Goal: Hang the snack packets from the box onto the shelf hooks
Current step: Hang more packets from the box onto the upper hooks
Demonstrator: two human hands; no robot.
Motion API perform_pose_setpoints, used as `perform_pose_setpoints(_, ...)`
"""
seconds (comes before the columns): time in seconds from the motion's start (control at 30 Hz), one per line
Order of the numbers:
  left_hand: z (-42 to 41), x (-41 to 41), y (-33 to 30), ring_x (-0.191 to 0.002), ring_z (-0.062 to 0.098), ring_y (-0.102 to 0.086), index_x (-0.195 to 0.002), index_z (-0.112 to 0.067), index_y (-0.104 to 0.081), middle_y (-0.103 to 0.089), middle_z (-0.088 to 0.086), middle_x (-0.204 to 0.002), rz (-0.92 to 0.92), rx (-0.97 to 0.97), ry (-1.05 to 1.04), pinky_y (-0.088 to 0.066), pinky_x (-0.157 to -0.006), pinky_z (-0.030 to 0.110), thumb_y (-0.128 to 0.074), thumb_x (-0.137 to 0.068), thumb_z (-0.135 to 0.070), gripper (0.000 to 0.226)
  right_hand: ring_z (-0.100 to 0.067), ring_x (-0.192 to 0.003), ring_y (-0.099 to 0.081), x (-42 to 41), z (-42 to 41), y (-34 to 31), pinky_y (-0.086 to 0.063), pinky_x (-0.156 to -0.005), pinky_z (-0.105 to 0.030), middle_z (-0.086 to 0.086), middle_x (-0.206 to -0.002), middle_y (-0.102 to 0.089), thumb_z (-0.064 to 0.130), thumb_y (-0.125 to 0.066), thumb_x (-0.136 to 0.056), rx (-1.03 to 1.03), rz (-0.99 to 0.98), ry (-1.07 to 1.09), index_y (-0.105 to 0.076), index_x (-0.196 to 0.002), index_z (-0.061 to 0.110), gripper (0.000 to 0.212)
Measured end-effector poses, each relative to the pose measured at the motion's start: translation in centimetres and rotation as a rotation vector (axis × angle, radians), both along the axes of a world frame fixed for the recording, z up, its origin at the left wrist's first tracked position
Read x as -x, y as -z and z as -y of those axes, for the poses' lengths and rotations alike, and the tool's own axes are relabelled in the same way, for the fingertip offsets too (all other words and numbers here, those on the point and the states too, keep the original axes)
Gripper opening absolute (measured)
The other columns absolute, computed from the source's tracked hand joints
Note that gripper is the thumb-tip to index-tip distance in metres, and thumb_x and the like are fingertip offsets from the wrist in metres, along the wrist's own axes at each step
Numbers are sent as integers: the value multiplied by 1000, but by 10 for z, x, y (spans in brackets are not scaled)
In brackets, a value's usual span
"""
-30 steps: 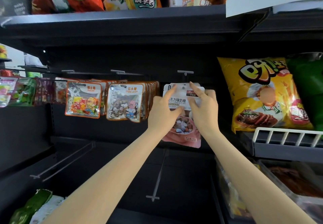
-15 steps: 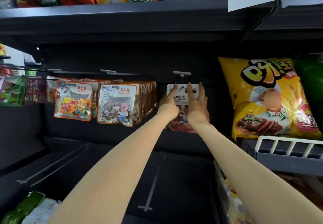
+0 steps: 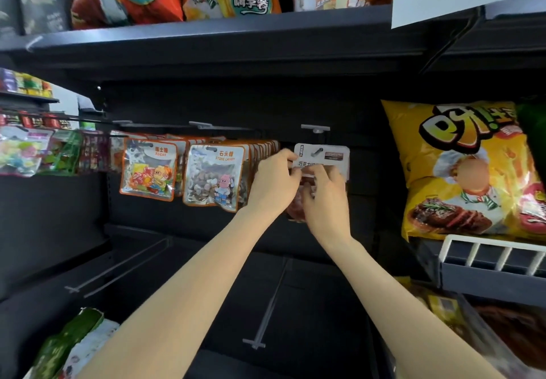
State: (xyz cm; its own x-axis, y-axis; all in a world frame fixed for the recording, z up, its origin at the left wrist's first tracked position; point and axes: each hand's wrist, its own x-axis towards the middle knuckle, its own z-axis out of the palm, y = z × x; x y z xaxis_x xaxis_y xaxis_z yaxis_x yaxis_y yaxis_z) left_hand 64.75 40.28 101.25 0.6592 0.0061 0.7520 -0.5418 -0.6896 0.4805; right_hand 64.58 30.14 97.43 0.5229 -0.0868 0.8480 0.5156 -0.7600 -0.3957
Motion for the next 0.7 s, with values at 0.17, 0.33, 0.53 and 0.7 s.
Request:
perform_pose_setpoints(0.17,-49,54,11,-81,5,-62,-114,-21,-59,-64,-9,-96,145,-29,-132,-51,-70,18,-52,-94,-26,22,-8,-90,-56,39,-36,-4,-46,-74,-15,3,-101,-60,8,-52,-93,-98,40,-304,-58,-107,16,18)
perform_pose_setpoints(0.33,-141,89,41,-67,10,-66,-109,-26,-61,-68,-9,-88,89,109,-287,-56,-66,38,-52,-92,-28,19,-7,-90,-56,63,-111,8,-46,-80,-21,7,-94,-59,8,-51,-94,-80,-21,-507,-60,-101,17,14)
perform_pose_setpoints(0.53,-290,123,108,-69,14,-68,-98,-27,-63,-71,-4,-84,-42,240,-492,-57,-63,40,-54,-93,-24,11,-14,-96,-54,74,-259,56,-46,-84,-31,2,-99,-61,9,-49,-93,62,-241,-688,-62,-103,16,18)
perform_pose_setpoints(0.7,-428,150,176,-86,19,-65,-92,-25,-60,-68,3,-90,-277,366,-558,-51,-81,31,-56,-91,-14,12,-15,-94,-55,85,-405,113,-45,-83,-30,-3,-103,-62,7,-48,-91,141,-455,-787,-63,-104,14,21)
